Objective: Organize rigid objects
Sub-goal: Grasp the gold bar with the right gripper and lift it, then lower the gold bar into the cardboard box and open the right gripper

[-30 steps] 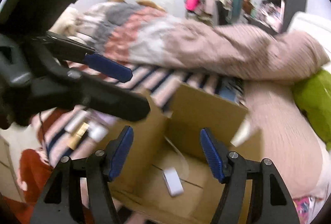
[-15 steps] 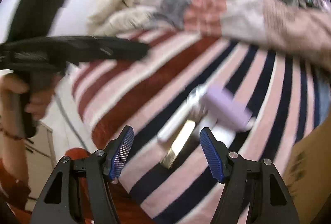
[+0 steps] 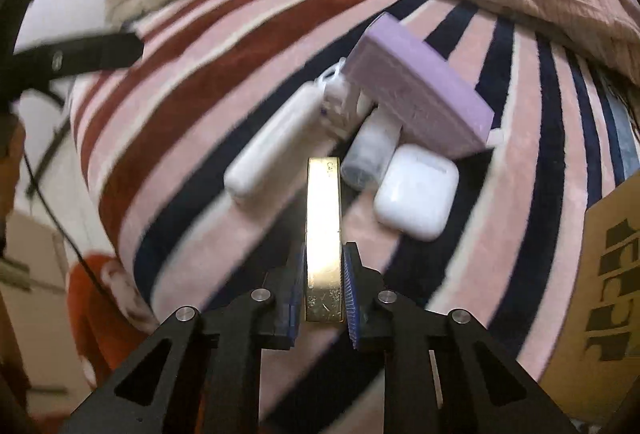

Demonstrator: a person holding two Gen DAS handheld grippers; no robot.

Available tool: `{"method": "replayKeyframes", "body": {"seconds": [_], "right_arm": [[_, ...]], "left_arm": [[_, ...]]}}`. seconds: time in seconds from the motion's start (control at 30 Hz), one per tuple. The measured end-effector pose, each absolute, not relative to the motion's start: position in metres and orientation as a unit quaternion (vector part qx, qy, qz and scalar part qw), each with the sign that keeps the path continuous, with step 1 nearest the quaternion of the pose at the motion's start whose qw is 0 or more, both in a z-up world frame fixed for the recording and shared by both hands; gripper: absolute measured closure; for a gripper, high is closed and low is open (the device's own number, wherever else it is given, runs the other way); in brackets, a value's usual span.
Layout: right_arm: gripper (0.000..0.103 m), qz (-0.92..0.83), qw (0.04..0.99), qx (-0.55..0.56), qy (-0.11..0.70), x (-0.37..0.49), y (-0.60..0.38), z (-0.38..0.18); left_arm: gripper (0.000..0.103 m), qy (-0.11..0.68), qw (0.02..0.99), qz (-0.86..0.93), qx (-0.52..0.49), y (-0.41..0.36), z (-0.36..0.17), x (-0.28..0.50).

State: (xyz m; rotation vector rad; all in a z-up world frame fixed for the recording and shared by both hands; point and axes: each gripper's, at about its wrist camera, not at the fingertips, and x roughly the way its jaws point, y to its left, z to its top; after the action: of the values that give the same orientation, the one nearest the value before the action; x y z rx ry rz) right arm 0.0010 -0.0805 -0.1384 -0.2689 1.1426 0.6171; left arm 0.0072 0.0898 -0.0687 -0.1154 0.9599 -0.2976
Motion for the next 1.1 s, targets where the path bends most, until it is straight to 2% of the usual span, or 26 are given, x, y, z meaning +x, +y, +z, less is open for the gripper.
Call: {"method": "replayKeyframes", "body": {"seconds": [0.3,0.57,0.77,0.83,0.87,1.1], "right_arm": [[0.090,0.291,0.798,-0.148,0.506,0.001,-0.069,-0.139],[0.090,0.359,0.824,-0.136,0.417,-0.013,-0.087,-0.055],[0.090,0.377,0.846,-0.108,0.361,-0.020,-0.134,0.001],[0.090,0.375,0.855,-0.100,0.343,-0.024,-0.155,0.016],[0.090,0.371,0.860,-0.098,0.335,-0.023,-0.164,0.020],[0.090,0.315,0.885,-0.075,0.333,-0.008,-0.245,0.034]], "left_arm": [[0.018,0.461,0.871,-0.156,-0.059,0.079,-0.060,0.005],[0.021,0.415,0.875,-0.236,-0.078,0.033,-0.007,0.004],[0.049,0.393,0.860,-0.314,-0.081,-0.026,0.032,0.023],[0.064,0.390,0.855,-0.335,-0.071,-0.053,0.041,0.031],[0.068,0.391,0.851,-0.344,-0.067,-0.067,0.044,0.037],[0.070,0.413,0.822,-0.393,-0.014,-0.164,0.047,0.068]]}}
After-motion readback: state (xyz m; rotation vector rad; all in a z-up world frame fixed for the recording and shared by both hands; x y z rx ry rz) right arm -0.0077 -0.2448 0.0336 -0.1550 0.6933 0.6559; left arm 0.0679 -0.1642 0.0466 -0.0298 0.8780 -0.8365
